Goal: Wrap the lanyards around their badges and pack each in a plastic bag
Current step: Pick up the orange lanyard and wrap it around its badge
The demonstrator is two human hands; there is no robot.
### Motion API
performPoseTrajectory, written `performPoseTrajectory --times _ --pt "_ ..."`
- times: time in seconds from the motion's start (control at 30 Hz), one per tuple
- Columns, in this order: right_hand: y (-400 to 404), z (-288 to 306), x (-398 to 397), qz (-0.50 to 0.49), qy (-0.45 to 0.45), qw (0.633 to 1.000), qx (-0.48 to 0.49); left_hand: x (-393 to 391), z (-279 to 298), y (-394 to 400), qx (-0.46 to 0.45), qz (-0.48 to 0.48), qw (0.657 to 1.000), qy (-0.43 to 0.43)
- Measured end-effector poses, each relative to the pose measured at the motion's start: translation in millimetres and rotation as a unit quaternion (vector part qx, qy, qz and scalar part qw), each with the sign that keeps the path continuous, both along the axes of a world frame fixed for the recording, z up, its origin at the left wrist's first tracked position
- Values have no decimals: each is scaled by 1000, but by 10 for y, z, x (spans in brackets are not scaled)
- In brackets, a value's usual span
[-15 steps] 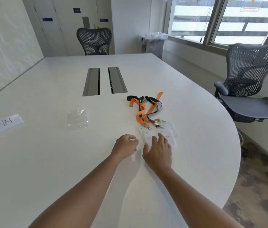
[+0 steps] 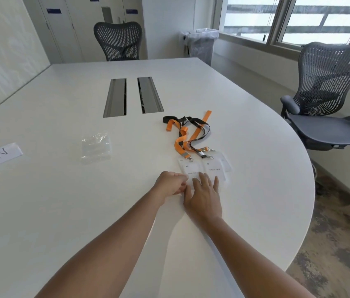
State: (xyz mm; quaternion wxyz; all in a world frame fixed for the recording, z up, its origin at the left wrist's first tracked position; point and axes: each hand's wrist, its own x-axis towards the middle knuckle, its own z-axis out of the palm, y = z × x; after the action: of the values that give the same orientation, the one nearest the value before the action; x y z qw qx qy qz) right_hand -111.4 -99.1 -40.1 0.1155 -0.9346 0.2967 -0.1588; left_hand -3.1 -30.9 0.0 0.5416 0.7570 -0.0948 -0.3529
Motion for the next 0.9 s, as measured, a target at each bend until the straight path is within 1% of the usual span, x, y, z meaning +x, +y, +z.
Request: performPoseTrajectory --times 0.1,0.2,0.27,0.37,0.5,0.57,0.63,0.73,0.77,0.9 --pt "-5 3 1 15 -15 999 24 13 -3 -43 8 5 1000 7" --pt "-5 -7 -18 25 -52 997 48 9 -31 -56 11 17 1000 -9" --pt "5 -13 -47 32 -73 993 93 14 -70 -47 11 35 999 -29" --pt "16 15 -77 32 -79 983 163 40 -111 -1 8 54 998 -43" --pt "-12 140 4 13 -183 966 183 86 -64 119 -29 45 998 -21" --pt "-37 246 83 10 -231 952 198 119 -22 221 -47 48 997 -27" --pt "-67 368 191 15 -266 934 237 171 26 340 -80 54 994 -42" --pt "-99 540 369 39 -292 885 362 248 149 510 -143 59 986 -64" --pt "-104 579 429 47 -292 873 388 269 203 562 -160 59 983 -74" --pt "-55 678 621 101 -288 863 403 360 424 741 -199 52 972 -116"
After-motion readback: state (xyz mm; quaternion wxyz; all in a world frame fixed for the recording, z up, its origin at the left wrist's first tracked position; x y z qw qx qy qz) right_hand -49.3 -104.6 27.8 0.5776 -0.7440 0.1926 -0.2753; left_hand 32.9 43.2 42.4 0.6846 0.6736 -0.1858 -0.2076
